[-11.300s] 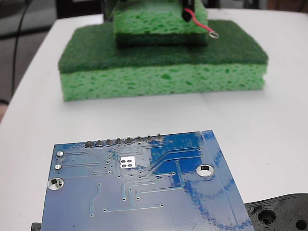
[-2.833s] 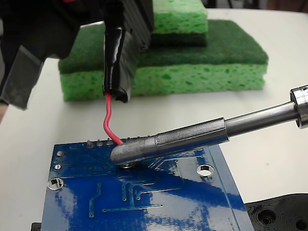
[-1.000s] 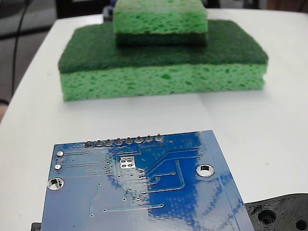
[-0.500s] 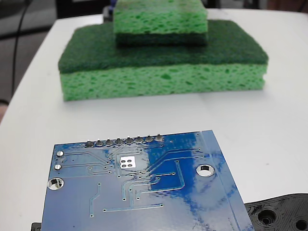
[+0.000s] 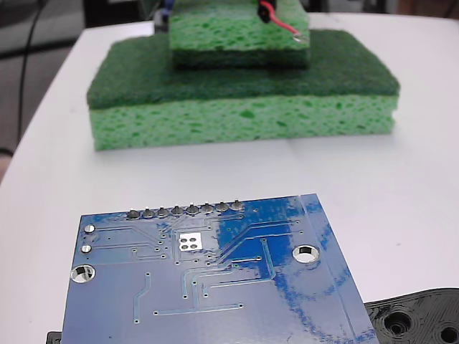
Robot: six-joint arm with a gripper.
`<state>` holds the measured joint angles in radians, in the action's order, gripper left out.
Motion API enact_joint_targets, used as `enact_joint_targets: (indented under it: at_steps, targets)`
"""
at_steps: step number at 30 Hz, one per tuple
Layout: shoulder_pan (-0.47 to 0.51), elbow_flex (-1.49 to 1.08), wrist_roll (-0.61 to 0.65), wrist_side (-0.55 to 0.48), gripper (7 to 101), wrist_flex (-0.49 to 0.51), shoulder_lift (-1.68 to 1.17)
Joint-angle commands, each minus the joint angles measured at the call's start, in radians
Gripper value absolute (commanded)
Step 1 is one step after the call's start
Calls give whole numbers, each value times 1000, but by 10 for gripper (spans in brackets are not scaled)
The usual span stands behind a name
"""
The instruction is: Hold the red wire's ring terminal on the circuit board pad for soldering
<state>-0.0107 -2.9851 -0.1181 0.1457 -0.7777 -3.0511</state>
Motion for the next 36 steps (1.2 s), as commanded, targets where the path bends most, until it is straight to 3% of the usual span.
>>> enact_joint_targets:
  at_steps: [1, 36]
  targets:
    - [0, 3, -2, -2, 1003, 2, -3]
    - [11, -8, -2, -8, 1003, 3, -3]
